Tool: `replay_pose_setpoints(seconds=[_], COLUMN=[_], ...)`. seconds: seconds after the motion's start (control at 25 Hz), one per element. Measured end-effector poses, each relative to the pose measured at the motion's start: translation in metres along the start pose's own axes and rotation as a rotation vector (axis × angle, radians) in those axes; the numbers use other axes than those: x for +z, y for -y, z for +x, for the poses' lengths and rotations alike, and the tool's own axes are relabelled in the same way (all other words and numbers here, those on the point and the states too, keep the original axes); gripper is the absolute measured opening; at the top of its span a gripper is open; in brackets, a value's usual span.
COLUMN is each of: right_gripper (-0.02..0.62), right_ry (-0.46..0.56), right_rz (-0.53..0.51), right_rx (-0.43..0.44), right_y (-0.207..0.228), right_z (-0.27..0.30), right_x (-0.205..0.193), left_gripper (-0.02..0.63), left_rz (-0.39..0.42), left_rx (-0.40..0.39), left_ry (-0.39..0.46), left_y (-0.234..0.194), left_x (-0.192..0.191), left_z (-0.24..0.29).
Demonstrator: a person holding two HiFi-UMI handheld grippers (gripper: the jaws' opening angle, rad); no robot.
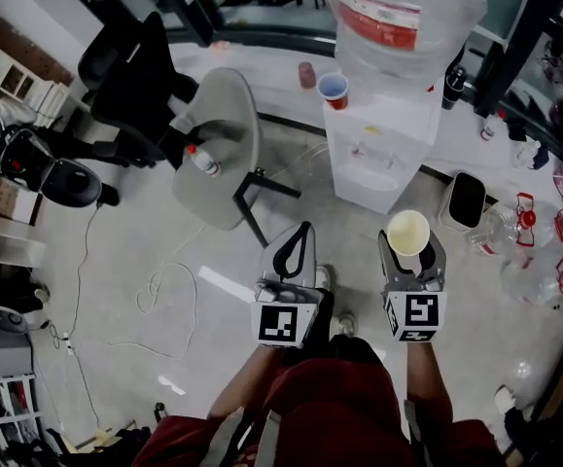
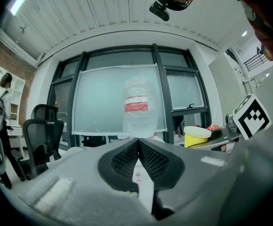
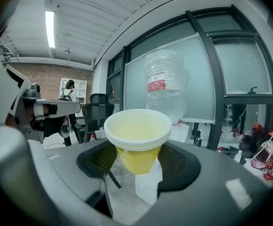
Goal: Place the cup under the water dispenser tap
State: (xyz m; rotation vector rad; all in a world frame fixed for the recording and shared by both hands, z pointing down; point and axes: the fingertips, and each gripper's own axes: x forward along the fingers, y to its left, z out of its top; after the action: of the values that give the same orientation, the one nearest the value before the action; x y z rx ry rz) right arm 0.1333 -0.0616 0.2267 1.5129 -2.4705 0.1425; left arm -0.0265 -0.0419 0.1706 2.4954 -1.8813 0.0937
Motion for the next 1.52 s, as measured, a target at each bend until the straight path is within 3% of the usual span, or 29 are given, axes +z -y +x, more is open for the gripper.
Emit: replay_pose_setpoints(seconds=[0.6,1.16,1.36,1.52], right_gripper=[0.265,0.265,0.265,0.265], right_ry=[-0.120,-0.225,-0.245,-0.265], right_rz=[-0.006,0.032,0.057,0.065], right_rx=[0.027,0.062,0.041,0.025], right_y=[-0.018,-0.037,-0.032,-0.027], right_z=[0.148,0.252,0.281,0.297], right_x=[-0.120,-0.273,-0.315,-0.342], left_gripper=[-0.005,-0.005,-0.005,-0.005], left_rz=[-0.047,-0.044,-0.037,-0.080], left_rx=[-0.045,-0.083,-0.101,-0.108], left_ry=[-0.093,-0.207,-0.240,-0.269], left_y=[-0.066,-0.088,-0.093,-0.091], left_x=[-0.145,-0.303,-0.352,-0.384], left_z=[0.098,0.134,0.147,0.148])
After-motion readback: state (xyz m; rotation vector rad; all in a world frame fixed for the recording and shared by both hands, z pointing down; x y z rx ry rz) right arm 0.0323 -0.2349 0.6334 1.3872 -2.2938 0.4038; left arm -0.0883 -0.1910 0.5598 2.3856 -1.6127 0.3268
